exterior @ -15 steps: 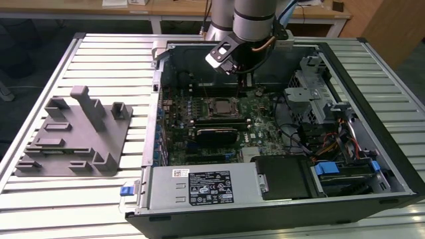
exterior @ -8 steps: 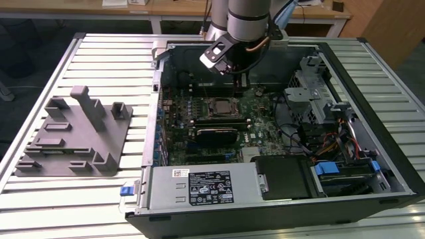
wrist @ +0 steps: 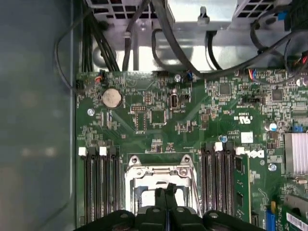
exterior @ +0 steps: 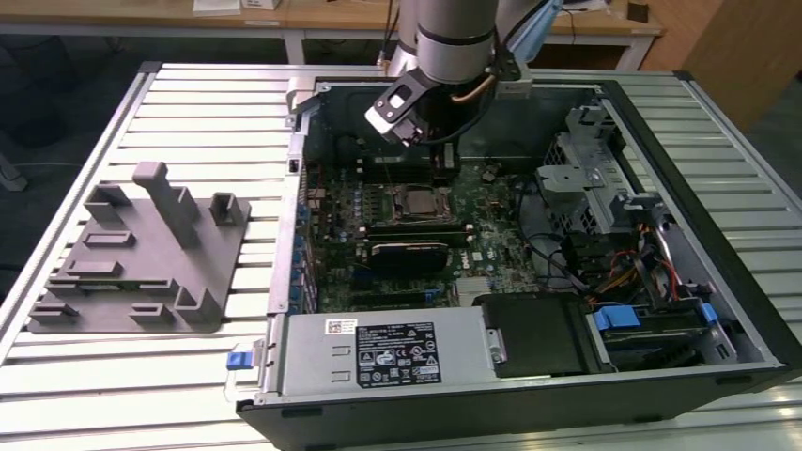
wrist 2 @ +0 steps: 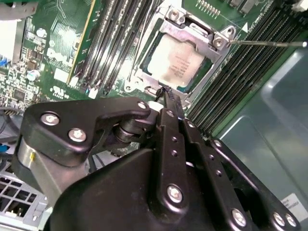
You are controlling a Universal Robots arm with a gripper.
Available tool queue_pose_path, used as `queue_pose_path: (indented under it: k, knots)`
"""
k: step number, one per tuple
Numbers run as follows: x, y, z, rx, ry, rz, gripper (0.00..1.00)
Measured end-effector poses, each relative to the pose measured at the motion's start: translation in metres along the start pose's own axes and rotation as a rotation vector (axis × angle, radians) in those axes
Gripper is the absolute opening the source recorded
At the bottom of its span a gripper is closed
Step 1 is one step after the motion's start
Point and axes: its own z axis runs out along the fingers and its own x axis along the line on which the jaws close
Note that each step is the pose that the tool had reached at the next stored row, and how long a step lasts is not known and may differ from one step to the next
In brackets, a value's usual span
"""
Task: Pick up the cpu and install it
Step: 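Close the cpu cover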
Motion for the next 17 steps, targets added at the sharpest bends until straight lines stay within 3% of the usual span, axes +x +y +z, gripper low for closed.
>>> queue_pose_path:
  k: [6,14,17]
  knots:
    - [-0.0013,-0.0046,0.0061,0.0012,-0.0001,0.0,0.11]
    - [-0.0018,-0.0054,0.0069,0.0012,-0.0019,-0.001,0.11]
    - [-0.0018,-0.0054,0.0069,0.001,-0.0006,-0.03,0.11]
